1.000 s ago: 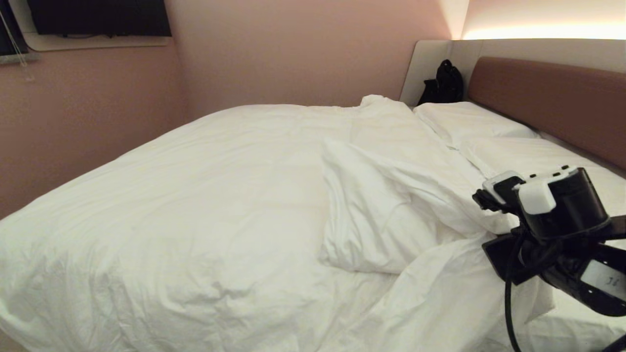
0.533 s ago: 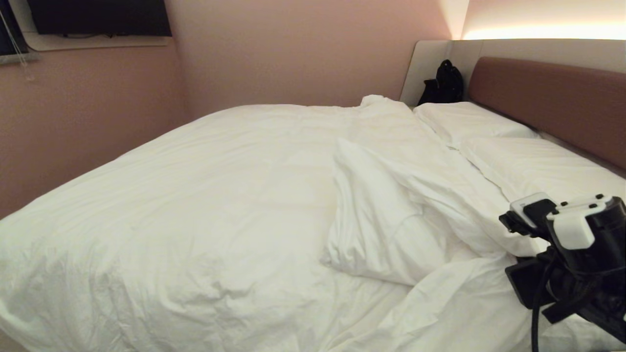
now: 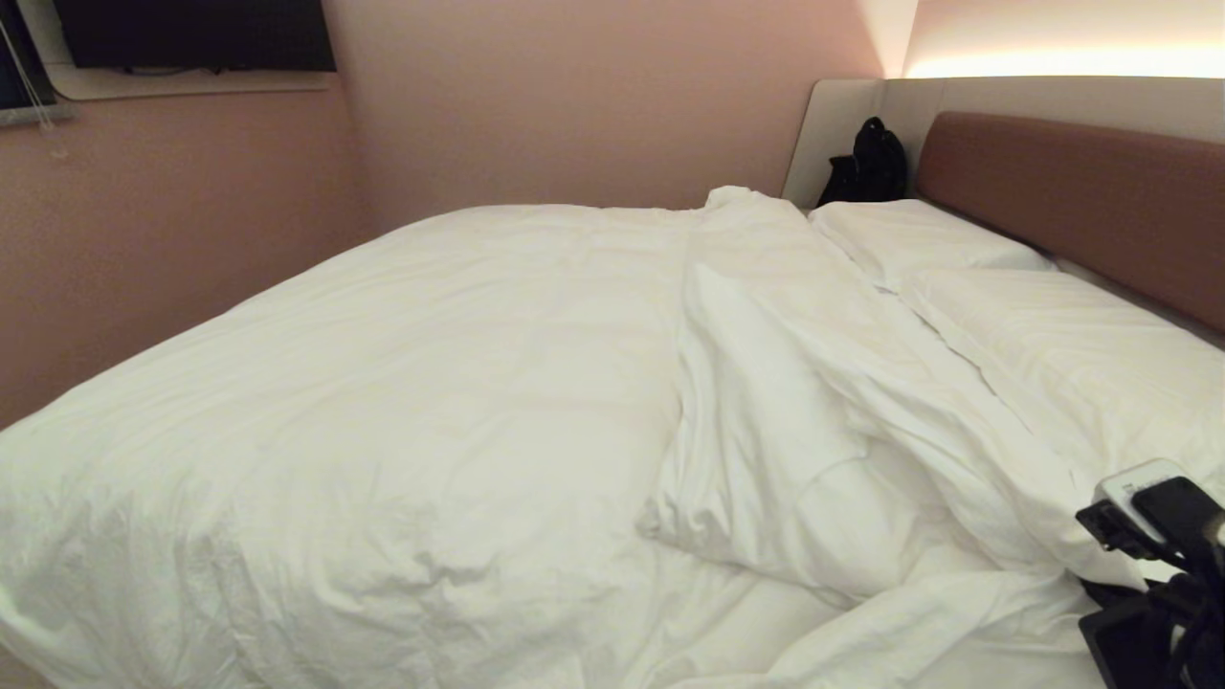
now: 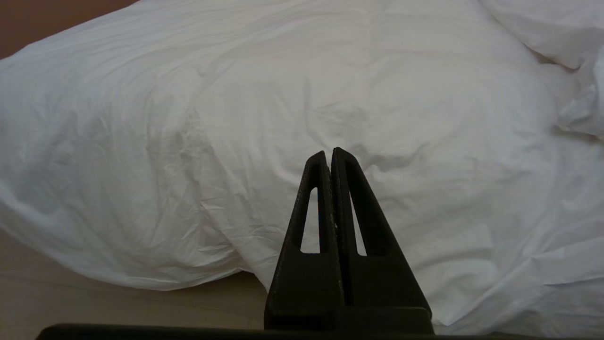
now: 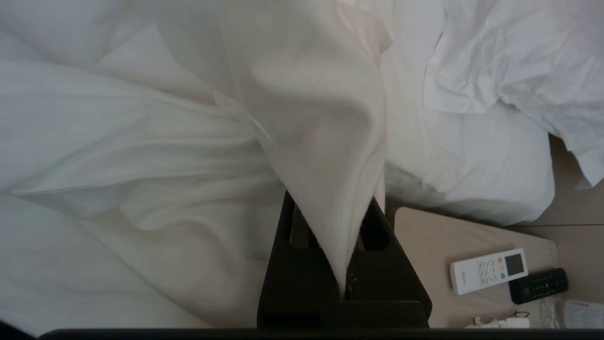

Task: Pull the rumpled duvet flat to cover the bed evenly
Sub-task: Flatten the corners of the folded blanket

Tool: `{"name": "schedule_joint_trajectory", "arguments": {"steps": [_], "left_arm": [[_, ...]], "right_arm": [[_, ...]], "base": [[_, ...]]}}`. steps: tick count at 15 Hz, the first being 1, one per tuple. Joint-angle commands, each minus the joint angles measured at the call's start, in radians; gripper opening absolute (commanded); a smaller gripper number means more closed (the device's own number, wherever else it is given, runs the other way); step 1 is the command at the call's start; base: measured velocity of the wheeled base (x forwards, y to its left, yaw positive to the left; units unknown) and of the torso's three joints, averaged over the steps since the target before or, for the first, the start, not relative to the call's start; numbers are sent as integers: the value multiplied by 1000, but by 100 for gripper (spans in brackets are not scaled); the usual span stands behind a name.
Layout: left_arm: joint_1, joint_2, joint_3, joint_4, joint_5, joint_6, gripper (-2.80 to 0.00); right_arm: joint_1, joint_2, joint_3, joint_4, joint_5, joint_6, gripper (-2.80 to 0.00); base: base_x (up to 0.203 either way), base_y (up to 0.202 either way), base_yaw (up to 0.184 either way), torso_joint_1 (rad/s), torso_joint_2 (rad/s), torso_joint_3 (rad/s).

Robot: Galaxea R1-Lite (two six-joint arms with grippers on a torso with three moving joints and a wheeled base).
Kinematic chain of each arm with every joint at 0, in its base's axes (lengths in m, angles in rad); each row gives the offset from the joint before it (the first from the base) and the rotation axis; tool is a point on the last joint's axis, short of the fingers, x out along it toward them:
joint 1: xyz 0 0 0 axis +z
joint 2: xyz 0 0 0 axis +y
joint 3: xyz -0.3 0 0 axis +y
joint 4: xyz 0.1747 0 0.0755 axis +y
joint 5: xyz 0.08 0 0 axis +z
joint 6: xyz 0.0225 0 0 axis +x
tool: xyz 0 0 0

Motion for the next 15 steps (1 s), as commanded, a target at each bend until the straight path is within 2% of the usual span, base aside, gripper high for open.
{"name": "schedule_joint_trajectory", "arguments": {"steps": [1,5,6,9,12,15], "left_arm": [[0,0,0,-1,0,0,-280],[0,0,0,-1,0,0,-280],[0,0,0,-1,0,0,-280],[0,0,0,-1,0,0,-280],[0,0,0,-1,0,0,-280],[0,0,0,-1,0,0,-280]], "right_arm": [[0,-58,34,3,10,-1,-280],[0,-90,92,0,22,-1,-280],[0,-94,93,-1,22,-1,0],[0,-109,102,1,23,1,0],[1,-211,115,10,38,-3,0],[1,-316,89,16,144,-16,0]], "base": [[0,0,0,0,0,0],[0,0,0,0,0,0],[0,0,0,0,0,0],[0,0,0,0,0,0],[0,0,0,0,0,0],[0,0,0,0,0,0]]}}
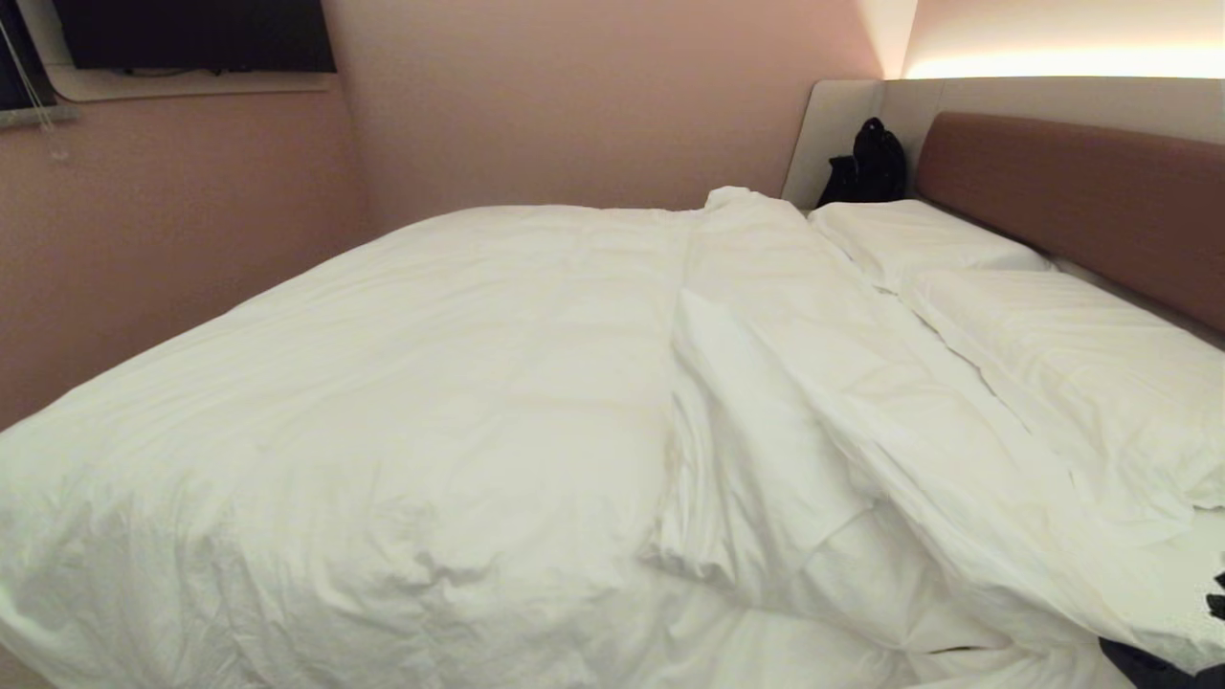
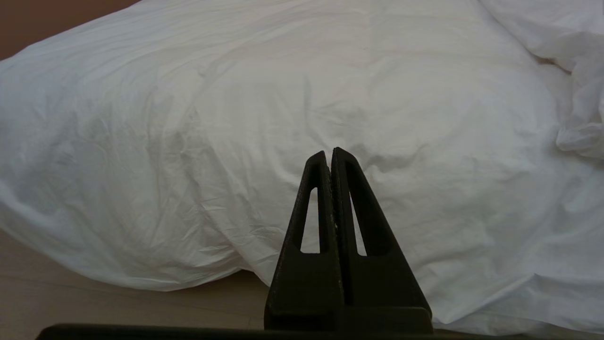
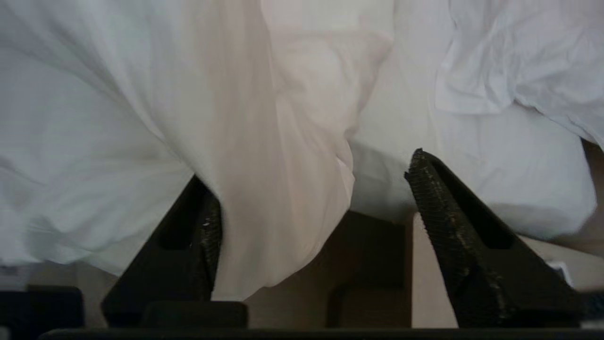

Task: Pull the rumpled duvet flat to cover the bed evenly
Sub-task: Flatten the corners of the folded blanket

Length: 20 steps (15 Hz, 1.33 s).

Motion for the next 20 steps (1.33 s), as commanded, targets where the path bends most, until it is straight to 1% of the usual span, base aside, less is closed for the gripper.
{"name": "schedule_joint_trajectory", "arguments": {"steps": [1,2,3,4,5,6,10,11,17,19,20], "left_arm": [[0,0,0,0,0,-1,-280],[0,0,0,0,0,-1,-280],[0,0,0,0,0,-1,-280],[0,0,0,0,0,-1,-280],[0,0,0,0,0,-1,-280],[0,0,0,0,0,-1,-280],[0,0,0,0,0,-1,-280],[0,0,0,0,0,-1,-280],[0,0,0,0,0,-1,-280],[0,0,0,0,0,-1,-280],[0,0,0,0,0,-1,-280]], "right_arm": [[1,-92,-30,5,94,-6,0],[1,-131,-62,9,137,-9,0],[1,-166,-100,17,208,-10,0],[1,-194,-120,24,258,-10,0],[1,-225,-152,30,325,-10,0],[1,-234,-170,33,351,-10,0],[1,-208,-213,33,352,-10,0],[0,-201,-215,32,351,-9,-280],[-2,-155,-252,32,349,-5,-280],[-19,-125,-264,32,337,0,-280],[-47,-87,-271,31,333,9,-280]], "base": [[0,0,0,0,0,0],[0,0,0,0,0,0],[0,0,0,0,0,0],[0,0,0,0,0,0],[0,0,0,0,0,0],[0,0,0,0,0,0],[0,0,0,0,0,0],[0,0,0,0,0,0],[0,0,0,0,0,0],[0,0,0,0,0,0],[0,0,0,0,0,0]]}}
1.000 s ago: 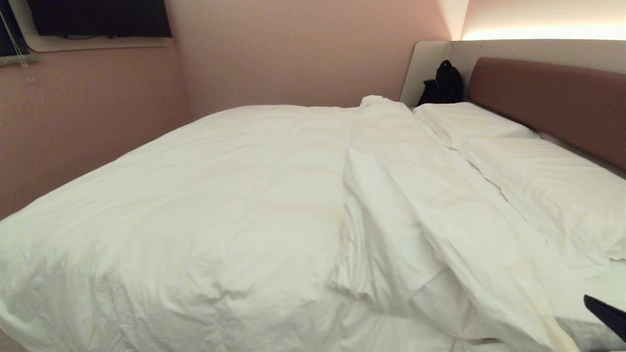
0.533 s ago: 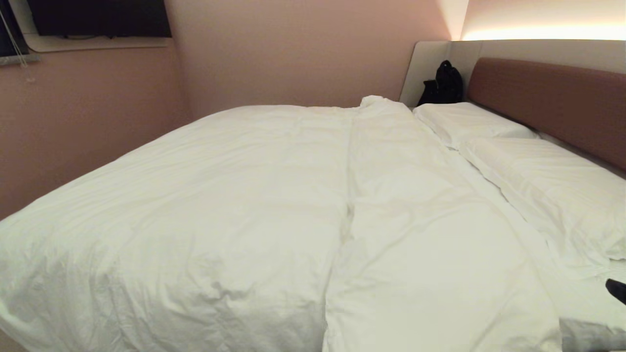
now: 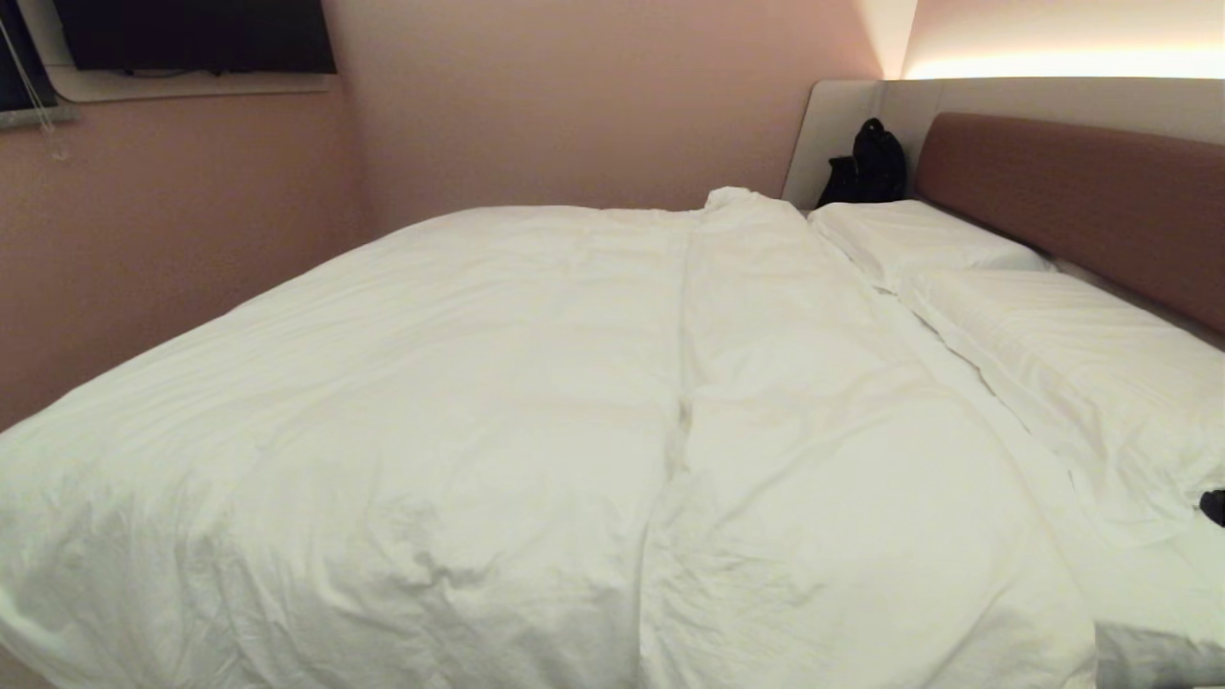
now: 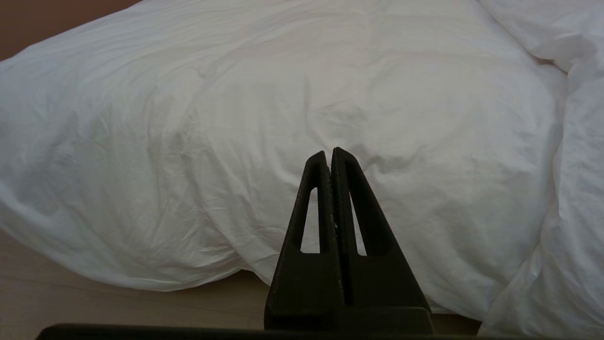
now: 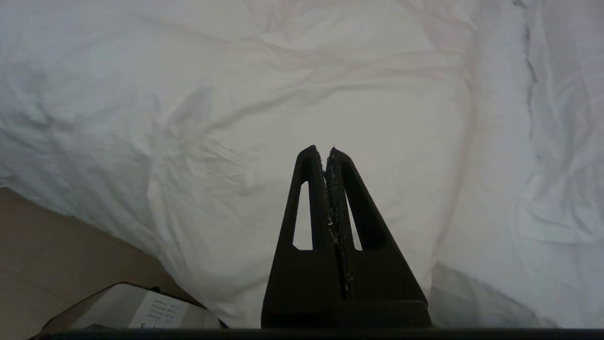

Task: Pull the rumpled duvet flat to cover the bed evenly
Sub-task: Flatten the corners of the folded blanket

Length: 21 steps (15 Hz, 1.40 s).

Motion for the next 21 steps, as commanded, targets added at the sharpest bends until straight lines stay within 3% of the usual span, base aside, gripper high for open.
{"name": "schedule_joint_trajectory", "arguments": {"steps": [1,4,7,9,11,14,17,19,21], "left_arm": [[0,0,0,0,0,0,-280],[0,0,0,0,0,0,-280],[0,0,0,0,0,0,-280],[0,0,0,0,0,0,-280],[0,0,0,0,0,0,-280],[0,0,0,0,0,0,-280],[0,0,0,0,0,0,-280],[0,0,0,0,0,0,-280],[0,0,0,0,0,0,-280]], "right_arm": [[-61,106,-16,-1,-3,21,-280],[-208,319,-65,-4,19,89,-280],[-306,490,-103,-6,63,181,-280],[-384,554,-110,-6,146,210,-280],[-484,588,-111,-10,303,206,-280],[-668,660,-114,-12,504,114,-280],[-859,711,-67,-49,703,-84,-280],[-944,767,-33,-94,790,-191,-280],[-1011,847,-19,-137,866,-248,-280]], "base": [[0,0,0,0,0,0],[0,0,0,0,0,0],[0,0,0,0,0,0],[0,0,0,0,0,0],[0,0,0,0,0,0],[0,0,0,0,0,0],[0,0,0,0,0,0],[0,0,0,0,0,0],[0,0,0,0,0,0]]}}
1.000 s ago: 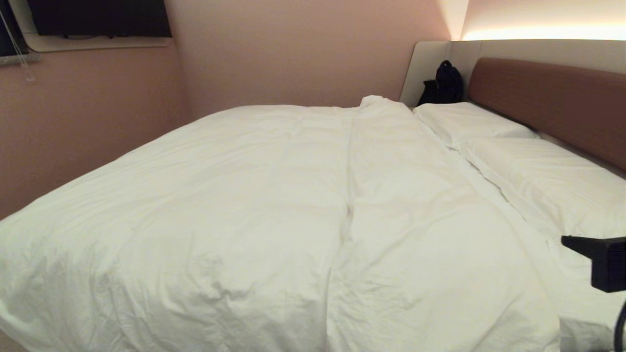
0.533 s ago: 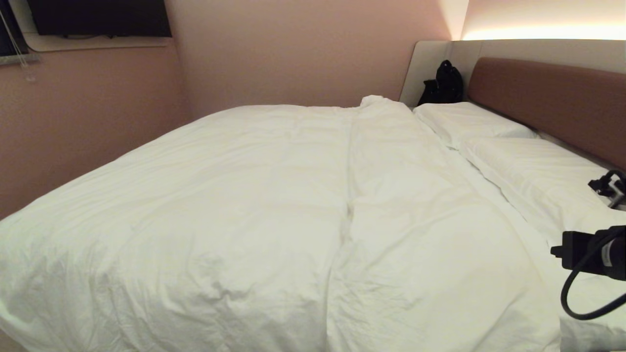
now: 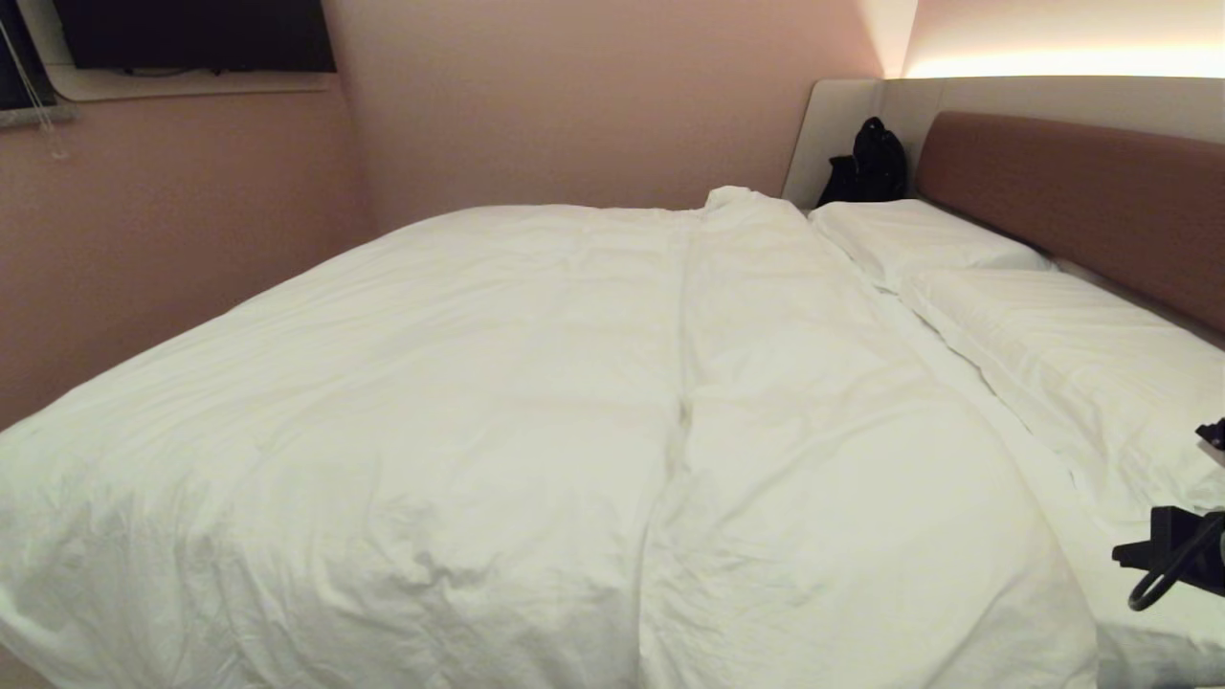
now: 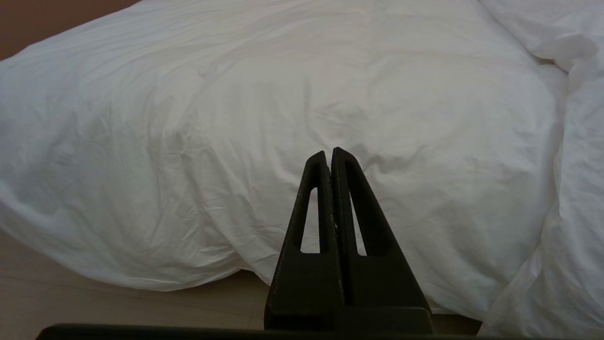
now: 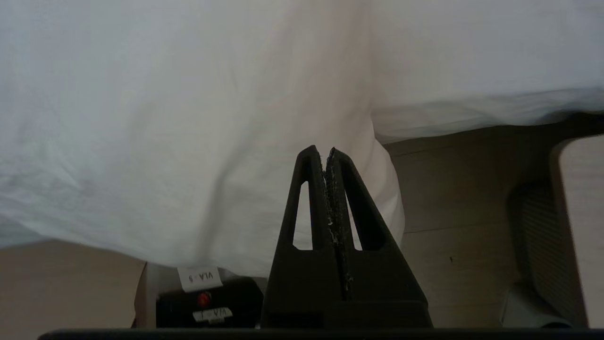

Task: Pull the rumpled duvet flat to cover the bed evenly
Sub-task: Flatten the corners of the folded blanket

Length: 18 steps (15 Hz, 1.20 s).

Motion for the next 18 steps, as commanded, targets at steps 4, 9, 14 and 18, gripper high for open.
{"name": "schedule_joint_trajectory", "arguments": {"steps": [4,9,14,18], "left_arm": [[0,0,0,0,0,-1,-280],[0,0,0,0,0,-1,-280],[0,0,0,0,0,-1,-280],[0,0,0,0,0,-1,-280]], "right_arm": [[-115,140,66,-88,424,-494,-280],[-197,224,62,-90,504,-590,-280],[-239,291,102,-147,579,-667,-280],[-241,309,161,-246,582,-695,-280]], "base": [[0,0,0,0,0,0],[0,0,0,0,0,0],[0,0,0,0,0,0],[0,0,0,0,0,0]]}}
